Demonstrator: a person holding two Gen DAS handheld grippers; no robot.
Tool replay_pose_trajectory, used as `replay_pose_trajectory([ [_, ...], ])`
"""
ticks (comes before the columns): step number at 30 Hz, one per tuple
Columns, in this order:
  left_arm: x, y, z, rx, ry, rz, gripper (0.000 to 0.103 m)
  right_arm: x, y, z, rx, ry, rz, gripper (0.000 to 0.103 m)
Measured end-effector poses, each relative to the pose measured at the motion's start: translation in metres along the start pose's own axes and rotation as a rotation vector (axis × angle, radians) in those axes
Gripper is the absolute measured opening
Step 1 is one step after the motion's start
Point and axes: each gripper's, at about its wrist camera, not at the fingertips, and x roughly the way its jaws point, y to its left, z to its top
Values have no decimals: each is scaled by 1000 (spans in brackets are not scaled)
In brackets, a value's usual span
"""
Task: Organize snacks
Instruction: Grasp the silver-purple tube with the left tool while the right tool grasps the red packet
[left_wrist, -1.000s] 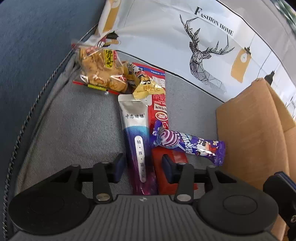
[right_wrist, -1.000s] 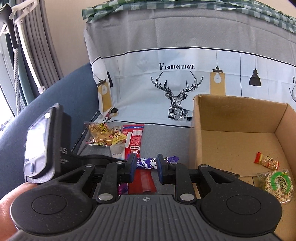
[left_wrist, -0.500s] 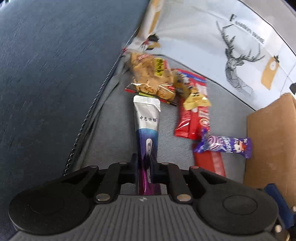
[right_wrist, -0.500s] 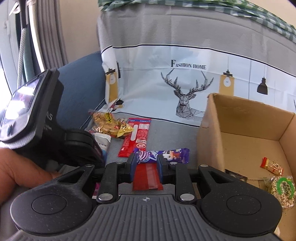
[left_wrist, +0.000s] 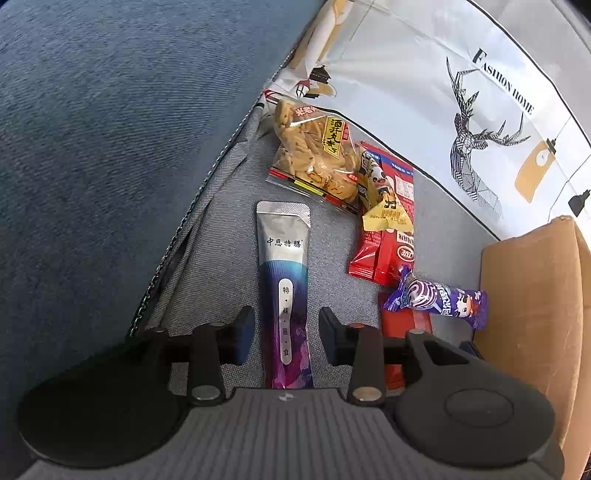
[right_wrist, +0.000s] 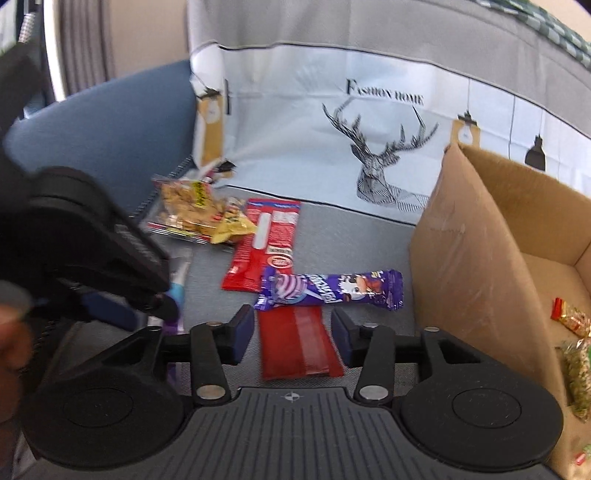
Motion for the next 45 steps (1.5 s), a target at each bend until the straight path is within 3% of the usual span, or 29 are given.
replay_pose_trajectory([
  [6,7,-3,-1,17,4,16,53,27,-6,-2,28,68,29,68],
  [11,14,-10,-4,63,0,37,57,39,-1,-8,8,103,58,70],
  [13,16,-14,-5,86,-5,47,58,39,0,-8,-6,96,61,66],
  [14,16,-15,-5,94,-7,51,58,37,1,-7,-16,87,69,50],
  [15,17,-17,-6,100,-10,56,58,36,3,-7,-31,84,74,46],
  [21,20,-22,-7,127,-17,66,58,19,5,-14,-60,107,114,43],
  [28,17,-16,-7,120,-10,52,58,-37,11,-26,-102,211,147,43],
  [32,18,-18,-9,134,-14,63,57,-59,11,-36,-129,203,120,43],
  [35,20,-24,-13,182,-21,91,57,-51,8,-45,-127,196,70,44],
  [39,22,-32,-17,266,-38,149,45,-30,5,-49,-107,224,48,46],
  [43,22,-38,-19,313,-45,162,26,-23,1,-48,-101,226,39,54],
  [45,21,-40,-21,329,-41,165,22,-21,-1,-48,-99,229,44,58],
])
